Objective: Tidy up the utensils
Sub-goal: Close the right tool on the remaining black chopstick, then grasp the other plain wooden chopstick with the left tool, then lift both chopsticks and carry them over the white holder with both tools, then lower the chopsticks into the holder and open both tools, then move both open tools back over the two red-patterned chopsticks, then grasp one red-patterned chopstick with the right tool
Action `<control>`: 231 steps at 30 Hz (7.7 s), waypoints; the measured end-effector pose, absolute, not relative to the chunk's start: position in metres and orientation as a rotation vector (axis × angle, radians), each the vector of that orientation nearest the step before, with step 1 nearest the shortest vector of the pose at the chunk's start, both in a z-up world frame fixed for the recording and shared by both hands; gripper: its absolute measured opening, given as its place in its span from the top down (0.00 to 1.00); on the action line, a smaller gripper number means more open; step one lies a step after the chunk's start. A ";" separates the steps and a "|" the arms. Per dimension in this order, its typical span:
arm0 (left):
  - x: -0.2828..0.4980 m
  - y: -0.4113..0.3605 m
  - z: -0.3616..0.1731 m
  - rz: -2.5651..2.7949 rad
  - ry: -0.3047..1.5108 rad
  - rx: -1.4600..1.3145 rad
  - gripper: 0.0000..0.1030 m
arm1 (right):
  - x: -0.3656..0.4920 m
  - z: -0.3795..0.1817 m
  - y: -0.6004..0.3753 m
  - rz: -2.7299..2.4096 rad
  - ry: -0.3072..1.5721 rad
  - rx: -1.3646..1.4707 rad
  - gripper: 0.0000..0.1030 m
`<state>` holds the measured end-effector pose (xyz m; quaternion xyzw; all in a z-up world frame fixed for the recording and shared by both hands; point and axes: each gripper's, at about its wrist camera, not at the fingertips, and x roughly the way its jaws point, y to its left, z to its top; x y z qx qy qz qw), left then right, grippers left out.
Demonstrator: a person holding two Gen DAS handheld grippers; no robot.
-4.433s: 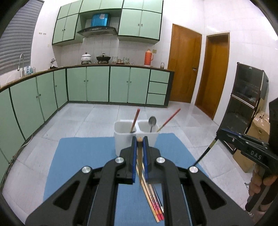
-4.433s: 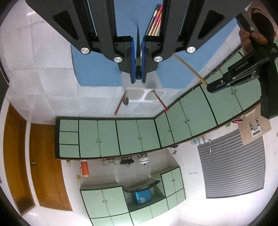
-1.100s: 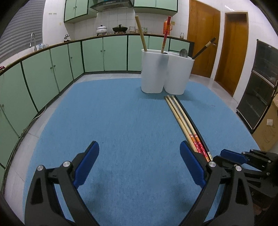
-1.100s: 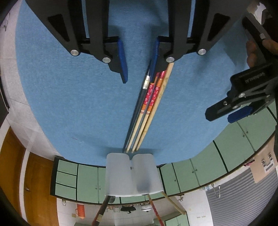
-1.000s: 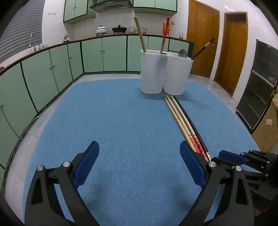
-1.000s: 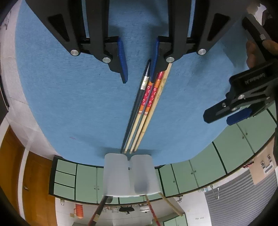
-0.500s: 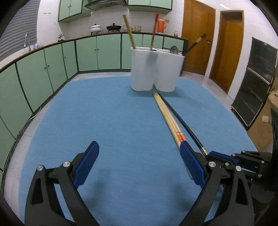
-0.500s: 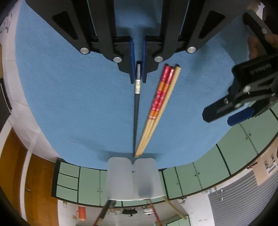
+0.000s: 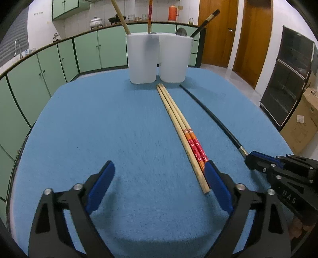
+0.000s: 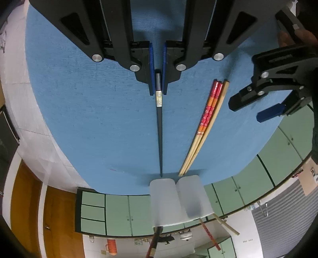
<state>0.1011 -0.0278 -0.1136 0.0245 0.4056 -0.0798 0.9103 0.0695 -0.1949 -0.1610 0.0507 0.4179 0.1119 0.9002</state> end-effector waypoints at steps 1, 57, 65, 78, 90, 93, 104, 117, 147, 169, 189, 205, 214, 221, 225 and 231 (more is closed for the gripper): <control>0.102 -0.027 -0.116 -0.162 0.846 0.055 0.21 | 0.069 -0.161 -0.195 0.231 0.863 0.106 0.94; 0.108 -0.029 -0.122 -0.119 0.892 -0.033 0.82 | 0.068 -0.159 -0.188 0.214 0.854 0.101 0.94; 0.117 -0.017 -0.122 -0.104 0.902 -0.075 0.94 | 0.075 -0.159 -0.184 0.220 0.852 0.083 0.93; 0.101 -0.012 -0.122 -0.141 0.881 -0.075 0.63 | 0.052 -0.161 -0.192 0.264 0.838 0.053 0.80; 0.100 -0.014 -0.123 -0.126 0.888 -0.034 0.65 | 0.060 -0.160 -0.185 0.255 0.849 0.035 0.83; 0.100 -0.014 -0.123 -0.111 0.891 -0.020 0.73 | 0.063 -0.161 -0.183 0.254 0.857 0.025 0.90; 0.093 -0.009 -0.108 -0.120 0.869 -0.036 0.94 | 0.051 -0.141 -0.192 0.255 0.785 0.041 0.94; 0.079 0.002 0.002 -0.129 0.602 -0.014 0.94 | 0.050 -0.042 -0.218 0.273 0.551 0.044 0.94; 0.156 0.010 0.164 -0.182 0.248 -0.085 0.94 | 0.149 0.127 -0.215 0.462 0.319 0.038 0.94; 0.280 -0.023 0.114 -0.209 0.336 -0.032 0.91 | 0.271 0.071 -0.178 0.422 0.399 0.023 0.93; 0.130 0.000 -0.013 -0.145 0.516 -0.069 0.44 | 0.105 -0.074 -0.218 0.323 0.586 0.206 0.72; 0.101 0.025 -0.099 -0.081 0.774 0.007 0.11 | 0.069 -0.151 -0.185 0.315 0.800 0.144 0.23; 0.099 0.036 -0.101 -0.041 0.788 -0.018 0.10 | 0.066 -0.153 -0.169 0.330 0.811 0.086 0.38; 0.101 0.043 -0.101 -0.021 0.793 -0.038 0.10 | 0.068 -0.156 -0.149 0.323 0.839 0.001 0.53; 0.102 0.043 -0.101 -0.020 0.794 -0.048 0.10 | 0.071 -0.156 -0.142 0.328 0.841 -0.013 0.61; 0.103 0.044 -0.101 -0.021 0.796 -0.058 0.10 | 0.073 -0.155 -0.140 0.332 0.839 -0.020 0.70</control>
